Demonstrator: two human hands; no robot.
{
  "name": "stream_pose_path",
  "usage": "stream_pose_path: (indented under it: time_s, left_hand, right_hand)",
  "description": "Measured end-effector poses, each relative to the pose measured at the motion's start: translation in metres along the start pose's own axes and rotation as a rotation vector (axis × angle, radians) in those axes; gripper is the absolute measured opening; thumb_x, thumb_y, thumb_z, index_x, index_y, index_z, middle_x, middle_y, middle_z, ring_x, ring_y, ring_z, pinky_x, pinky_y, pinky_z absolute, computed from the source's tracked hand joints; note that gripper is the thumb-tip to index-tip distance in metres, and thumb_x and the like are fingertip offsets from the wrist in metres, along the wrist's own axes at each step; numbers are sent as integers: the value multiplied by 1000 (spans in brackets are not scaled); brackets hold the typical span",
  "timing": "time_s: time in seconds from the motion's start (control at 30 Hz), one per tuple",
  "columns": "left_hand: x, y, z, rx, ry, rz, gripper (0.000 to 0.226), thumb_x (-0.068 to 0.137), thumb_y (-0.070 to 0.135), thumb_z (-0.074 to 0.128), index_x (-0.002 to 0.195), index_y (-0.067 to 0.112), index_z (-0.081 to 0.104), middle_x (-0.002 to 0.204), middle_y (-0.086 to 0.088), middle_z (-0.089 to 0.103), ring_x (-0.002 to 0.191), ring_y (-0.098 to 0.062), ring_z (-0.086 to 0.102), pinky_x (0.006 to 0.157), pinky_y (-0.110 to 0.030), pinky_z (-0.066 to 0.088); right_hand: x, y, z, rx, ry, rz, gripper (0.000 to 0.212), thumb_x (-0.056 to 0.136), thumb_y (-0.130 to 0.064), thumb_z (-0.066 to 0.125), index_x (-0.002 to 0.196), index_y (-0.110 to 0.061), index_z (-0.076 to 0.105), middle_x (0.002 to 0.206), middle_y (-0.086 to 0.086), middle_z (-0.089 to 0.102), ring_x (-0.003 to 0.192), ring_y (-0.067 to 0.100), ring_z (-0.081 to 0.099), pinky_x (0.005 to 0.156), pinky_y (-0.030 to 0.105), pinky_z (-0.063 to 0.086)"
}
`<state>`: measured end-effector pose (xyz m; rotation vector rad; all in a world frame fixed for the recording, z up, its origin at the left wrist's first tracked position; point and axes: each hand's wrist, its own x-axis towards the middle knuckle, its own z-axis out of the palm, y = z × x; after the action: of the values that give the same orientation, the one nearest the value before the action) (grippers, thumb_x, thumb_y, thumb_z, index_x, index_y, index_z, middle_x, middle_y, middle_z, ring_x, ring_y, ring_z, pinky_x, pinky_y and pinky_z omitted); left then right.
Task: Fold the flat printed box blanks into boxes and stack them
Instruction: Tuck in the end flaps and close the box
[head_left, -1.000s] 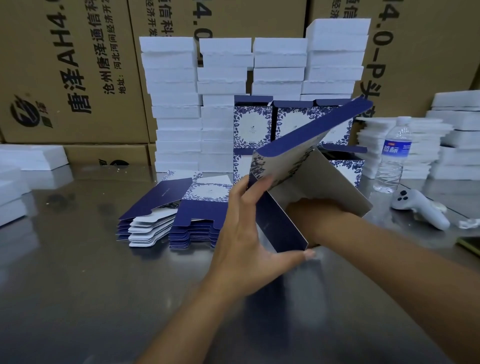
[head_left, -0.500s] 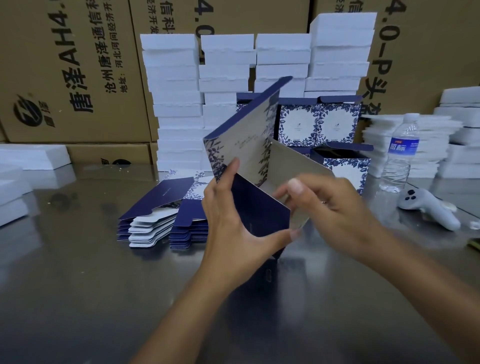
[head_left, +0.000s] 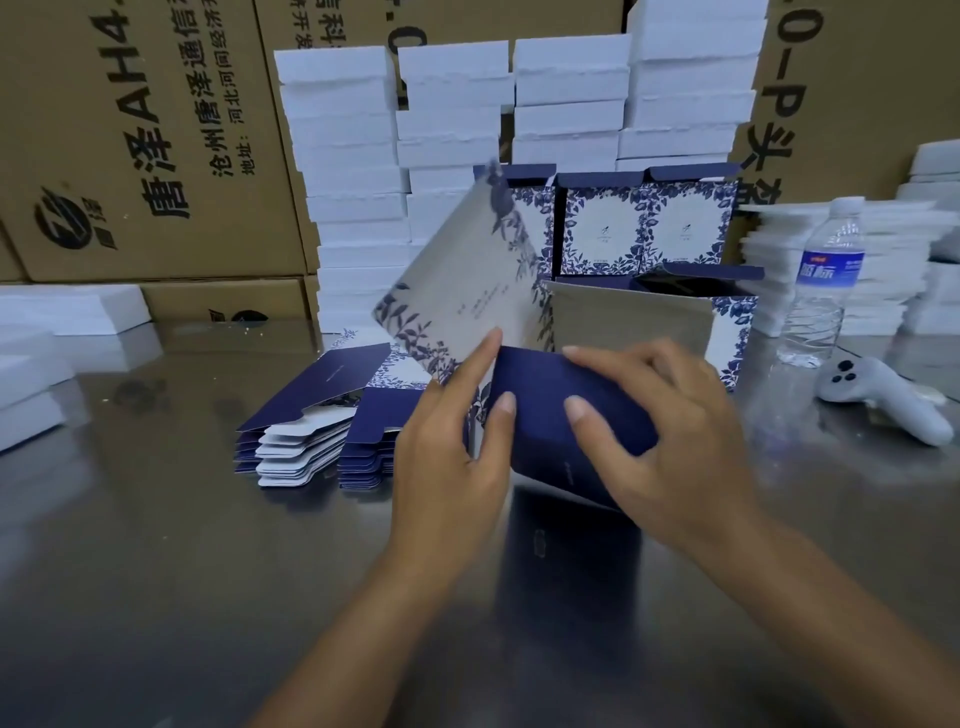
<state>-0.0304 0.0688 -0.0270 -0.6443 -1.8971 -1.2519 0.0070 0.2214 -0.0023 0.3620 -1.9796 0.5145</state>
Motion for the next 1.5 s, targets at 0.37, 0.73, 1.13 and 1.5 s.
stream_pose_path:
  time_s: [0.37, 0.73, 1.13, 1.5]
  left_hand:
    - [-8, 6, 4, 20, -148, 37, 22, 91, 33, 52, 101, 26, 70, 97, 7, 48, 93, 6, 47, 82, -7, 37]
    - [-10, -3, 13, -8, -116, 76, 23, 88, 31, 51, 81, 15, 67, 95, 18, 33, 90, 0, 41, 78, -5, 31]
    - [-7, -4, 5, 87, -122, 27, 31, 89, 39, 45, 80, 14, 61, 94, -1, 40, 91, -21, 42, 77, -26, 32]
    - [2, -7, -4, 163, -46, 107, 32, 93, 31, 45, 74, 9, 58, 87, 1, 38, 77, -22, 40, 68, -29, 29]
  right_hand:
    - [-15, 22, -2, -298, 5, -337, 16, 87, -26, 64, 79, -17, 74, 74, -3, 69, 83, 23, 67, 100, 51, 30]
    - [-21, 16, 6, -216, 88, -287, 26, 91, -20, 58, 69, -14, 70, 63, -5, 67, 57, 18, 64, 101, 40, 26]
    - [-20, 23, -1, -210, 112, -220, 26, 90, -21, 60, 67, -12, 66, 62, -3, 64, 58, 20, 59, 98, 42, 28]
    - [-17, 32, -7, -189, 175, -239, 33, 93, -21, 54, 63, -9, 61, 64, 0, 64, 63, 23, 62, 100, 43, 27]
